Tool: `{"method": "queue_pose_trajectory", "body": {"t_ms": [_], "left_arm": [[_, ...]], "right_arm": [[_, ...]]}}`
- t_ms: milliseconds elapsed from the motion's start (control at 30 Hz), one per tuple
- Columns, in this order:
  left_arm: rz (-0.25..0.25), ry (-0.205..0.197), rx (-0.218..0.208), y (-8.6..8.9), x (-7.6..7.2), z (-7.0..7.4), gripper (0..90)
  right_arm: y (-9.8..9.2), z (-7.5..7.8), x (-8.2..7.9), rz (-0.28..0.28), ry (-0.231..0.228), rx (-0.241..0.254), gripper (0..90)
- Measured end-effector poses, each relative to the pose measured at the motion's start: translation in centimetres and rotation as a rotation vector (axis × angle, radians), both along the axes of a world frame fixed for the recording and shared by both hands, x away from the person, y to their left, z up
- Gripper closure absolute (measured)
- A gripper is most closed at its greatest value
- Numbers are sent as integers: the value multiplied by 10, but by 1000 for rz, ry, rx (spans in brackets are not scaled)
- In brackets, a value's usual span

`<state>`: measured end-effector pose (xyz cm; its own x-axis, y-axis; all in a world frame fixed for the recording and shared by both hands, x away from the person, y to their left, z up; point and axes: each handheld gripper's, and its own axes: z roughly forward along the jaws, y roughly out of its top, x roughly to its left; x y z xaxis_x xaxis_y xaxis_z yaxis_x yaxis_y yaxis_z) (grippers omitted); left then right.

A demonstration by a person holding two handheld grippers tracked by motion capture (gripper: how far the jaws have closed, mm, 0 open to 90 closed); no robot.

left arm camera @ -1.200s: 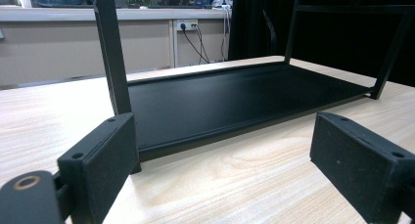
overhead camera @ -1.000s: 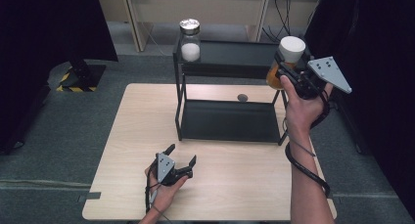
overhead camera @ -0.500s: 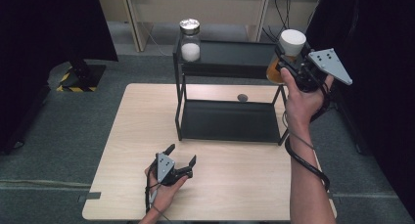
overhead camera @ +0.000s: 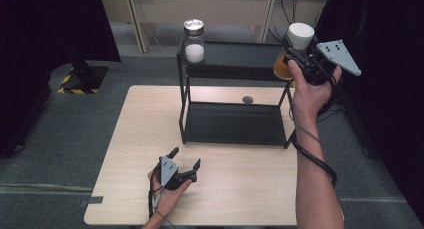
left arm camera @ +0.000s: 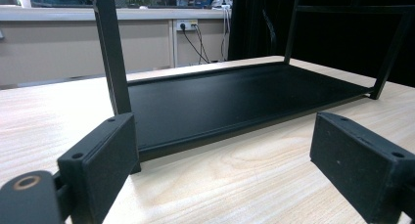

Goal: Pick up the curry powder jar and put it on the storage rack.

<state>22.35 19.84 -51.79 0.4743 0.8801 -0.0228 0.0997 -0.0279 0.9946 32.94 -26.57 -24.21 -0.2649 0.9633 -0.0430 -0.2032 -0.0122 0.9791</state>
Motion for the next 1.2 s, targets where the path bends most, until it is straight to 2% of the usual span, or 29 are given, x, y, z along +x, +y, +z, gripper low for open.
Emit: {"method": "queue_pose_trajectory", "body": {"t_ms": [1200], "left_arm": [[-6, -1, 3, 0, 0, 0, 100]], "right_arm": [[9, 24, 45, -39, 57, 15, 338]]}}
